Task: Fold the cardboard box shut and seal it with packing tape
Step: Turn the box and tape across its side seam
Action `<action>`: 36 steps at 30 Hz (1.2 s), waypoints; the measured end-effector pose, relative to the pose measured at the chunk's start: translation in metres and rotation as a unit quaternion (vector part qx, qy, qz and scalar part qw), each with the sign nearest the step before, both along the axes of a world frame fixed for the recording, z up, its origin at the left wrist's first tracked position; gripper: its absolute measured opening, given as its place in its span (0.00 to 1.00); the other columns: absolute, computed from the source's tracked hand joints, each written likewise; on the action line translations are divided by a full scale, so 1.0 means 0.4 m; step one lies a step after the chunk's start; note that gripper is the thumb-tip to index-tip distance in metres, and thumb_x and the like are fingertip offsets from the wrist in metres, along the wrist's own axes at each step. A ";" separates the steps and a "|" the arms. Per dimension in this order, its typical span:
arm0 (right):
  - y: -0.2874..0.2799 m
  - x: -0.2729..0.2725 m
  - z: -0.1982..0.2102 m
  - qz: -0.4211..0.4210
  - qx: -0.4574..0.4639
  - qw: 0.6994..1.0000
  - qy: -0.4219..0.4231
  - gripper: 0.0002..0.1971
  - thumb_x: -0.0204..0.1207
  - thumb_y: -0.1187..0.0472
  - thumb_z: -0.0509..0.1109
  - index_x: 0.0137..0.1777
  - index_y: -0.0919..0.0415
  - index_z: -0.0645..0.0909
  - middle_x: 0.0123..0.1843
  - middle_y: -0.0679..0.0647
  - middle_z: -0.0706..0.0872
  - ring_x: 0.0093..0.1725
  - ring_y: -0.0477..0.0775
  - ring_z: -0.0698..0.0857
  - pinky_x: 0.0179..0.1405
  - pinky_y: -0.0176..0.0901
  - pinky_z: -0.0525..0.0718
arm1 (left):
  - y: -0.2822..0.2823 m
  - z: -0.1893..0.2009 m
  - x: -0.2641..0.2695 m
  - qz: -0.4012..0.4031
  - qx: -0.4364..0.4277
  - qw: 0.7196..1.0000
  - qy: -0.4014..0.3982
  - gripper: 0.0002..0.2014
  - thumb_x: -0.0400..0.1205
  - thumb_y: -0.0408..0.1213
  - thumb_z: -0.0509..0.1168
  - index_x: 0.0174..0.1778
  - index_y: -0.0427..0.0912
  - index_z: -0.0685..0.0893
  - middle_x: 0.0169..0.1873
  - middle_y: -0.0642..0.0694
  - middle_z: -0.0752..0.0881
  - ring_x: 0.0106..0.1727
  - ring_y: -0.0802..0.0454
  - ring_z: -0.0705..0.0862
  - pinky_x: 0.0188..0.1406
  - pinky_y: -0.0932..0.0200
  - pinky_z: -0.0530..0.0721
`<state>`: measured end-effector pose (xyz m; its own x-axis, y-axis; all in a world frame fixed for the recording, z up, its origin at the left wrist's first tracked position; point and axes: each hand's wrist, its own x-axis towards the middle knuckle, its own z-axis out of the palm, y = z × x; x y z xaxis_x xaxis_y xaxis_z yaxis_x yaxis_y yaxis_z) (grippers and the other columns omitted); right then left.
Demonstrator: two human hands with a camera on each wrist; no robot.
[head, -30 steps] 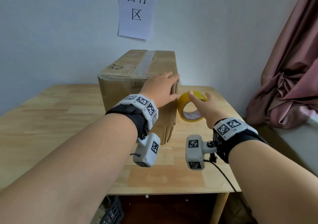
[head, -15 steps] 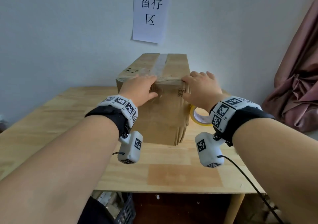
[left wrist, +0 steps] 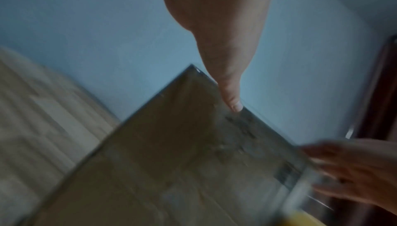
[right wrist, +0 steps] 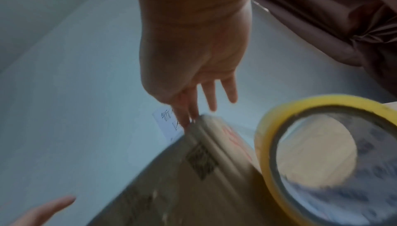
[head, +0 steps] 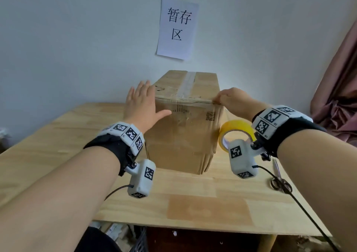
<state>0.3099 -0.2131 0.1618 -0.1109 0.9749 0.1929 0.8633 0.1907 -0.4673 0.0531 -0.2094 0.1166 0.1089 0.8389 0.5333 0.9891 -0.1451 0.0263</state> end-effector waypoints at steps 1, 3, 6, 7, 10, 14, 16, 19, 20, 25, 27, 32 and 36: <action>0.008 0.016 0.015 0.014 -0.010 0.999 -0.042 0.23 0.77 0.74 0.51 0.61 0.59 0.83 0.64 0.54 0.82 0.64 0.57 0.77 0.57 0.41 0.72 | -0.019 -0.011 0.035 -0.011 0.036 0.998 -0.054 0.43 0.74 0.67 0.61 0.74 0.36 0.65 0.74 0.38 0.66 0.75 0.40 0.64 0.74 0.47 0.63; 0.020 0.036 0.022 0.031 -0.019 0.988 -0.153 0.35 0.73 0.81 0.49 0.74 0.51 0.75 0.74 0.52 0.75 0.73 0.56 0.72 0.63 0.40 0.70 | -0.050 -0.051 0.107 -0.032 0.078 0.984 -0.157 0.38 0.72 0.67 0.64 0.62 0.36 0.69 0.58 0.41 0.71 0.59 0.44 0.72 0.59 0.54 0.72; 0.045 0.047 -0.003 0.063 -0.007 0.977 -0.202 0.41 0.74 0.81 0.50 0.79 0.41 0.66 0.78 0.51 0.72 0.73 0.56 0.73 0.69 0.46 0.74 | -0.077 -0.130 0.208 -0.028 -0.049 0.965 -0.254 0.42 0.70 0.71 0.62 0.66 0.38 0.66 0.57 0.42 0.68 0.56 0.48 0.72 0.56 0.56 0.78; 0.055 0.050 -0.011 0.071 0.001 0.979 -0.191 0.40 0.75 0.81 0.51 0.79 0.41 0.65 0.78 0.51 0.72 0.74 0.56 0.72 0.71 0.49 0.74 | -0.074 -0.154 0.236 -0.016 -0.103 0.954 -0.283 0.48 0.70 0.71 0.63 0.73 0.36 0.61 0.65 0.40 0.66 0.62 0.46 0.72 0.60 0.53 0.79; 0.082 0.061 -0.032 0.078 0.016 0.982 -0.169 0.37 0.77 0.80 0.54 0.79 0.43 0.66 0.77 0.49 0.71 0.78 0.56 0.66 0.71 0.45 0.68 | -0.052 -0.188 0.295 -0.008 -0.211 0.893 -0.397 0.64 0.68 0.66 0.70 0.81 0.38 0.33 0.81 0.35 0.40 0.80 0.35 0.59 0.73 0.45 0.71; 0.090 0.072 -0.045 0.101 0.022 0.986 -0.128 0.36 0.77 0.79 0.52 0.78 0.45 0.68 0.75 0.48 0.74 0.74 0.53 0.71 0.60 0.33 0.64 | -0.008 -0.193 0.315 -0.005 -0.238 0.877 -0.417 0.69 0.65 0.70 0.70 0.78 0.38 0.24 0.77 0.31 0.26 0.82 0.31 0.44 0.78 0.41 0.57; 0.089 0.077 -0.041 0.107 0.036 0.986 -0.124 0.36 0.76 0.80 0.50 0.78 0.46 0.69 0.77 0.47 0.73 0.75 0.53 0.69 0.64 0.32 0.62 | 0.019 -0.203 0.299 -0.021 -0.235 0.874 -0.425 0.69 0.64 0.70 0.70 0.78 0.40 0.24 0.78 0.33 0.26 0.83 0.33 0.41 0.79 0.40 0.53; 0.097 0.074 -0.050 0.131 0.067 0.982 -0.116 0.38 0.73 0.81 0.53 0.77 0.45 0.71 0.78 0.45 0.73 0.77 0.52 0.68 0.73 0.39 0.64 | 0.057 -0.207 0.257 -0.056 -0.245 0.870 -0.424 0.68 0.66 0.65 0.72 0.78 0.42 0.24 0.79 0.36 0.27 0.83 0.39 0.41 0.81 0.45 0.51; 0.099 0.073 -0.057 0.137 0.072 0.982 -0.111 0.38 0.73 0.81 0.54 0.77 0.46 0.71 0.78 0.45 0.72 0.77 0.52 0.68 0.74 0.40 0.65 | 0.068 -0.202 0.242 -0.061 -0.253 0.873 -0.413 0.68 0.66 0.63 0.73 0.78 0.42 0.24 0.80 0.37 0.28 0.84 0.42 0.41 0.80 0.47 0.51; 0.097 0.058 -0.077 0.162 0.075 0.978 -0.106 0.29 0.82 0.72 0.55 0.80 0.47 0.66 0.81 0.45 0.67 0.78 0.52 0.66 0.71 0.38 0.63 | 0.129 -0.153 0.166 -0.102 -0.301 0.885 -0.341 0.73 0.56 0.71 0.70 0.80 0.39 0.28 0.83 0.38 0.39 0.84 0.45 0.45 0.83 0.48 0.52; 0.110 0.044 -0.077 0.159 0.092 0.974 -0.131 0.25 0.85 0.65 0.56 0.81 0.47 0.64 0.81 0.46 0.68 0.76 0.55 0.66 0.73 0.44 0.60 | 0.146 -0.138 0.141 -0.101 -0.310 0.884 -0.334 0.72 0.56 0.74 0.68 0.81 0.39 0.32 0.83 0.40 0.50 0.83 0.44 0.55 0.81 0.48 0.60; 0.154 -0.012 -0.093 0.147 0.114 0.972 -0.144 0.23 0.88 0.59 0.53 0.80 0.42 0.63 0.80 0.42 0.68 0.72 0.59 0.67 0.72 0.54 0.66 | 0.177 -0.115 0.086 -0.094 -0.291 0.893 -0.330 0.34 0.87 0.51 0.52 0.84 0.45 0.44 0.82 0.45 0.60 0.78 0.41 0.67 0.73 0.52 0.68; 0.180 -0.064 -0.103 0.113 0.136 0.970 -0.164 0.30 0.85 0.70 0.52 0.81 0.40 0.60 0.80 0.37 0.66 0.61 0.54 0.68 0.55 0.41 0.68 | 0.175 -0.088 0.043 -0.099 -0.319 0.838 -0.432 0.28 0.85 0.61 0.43 0.82 0.58 0.58 0.78 0.54 0.68 0.67 0.49 0.78 0.69 0.46 0.76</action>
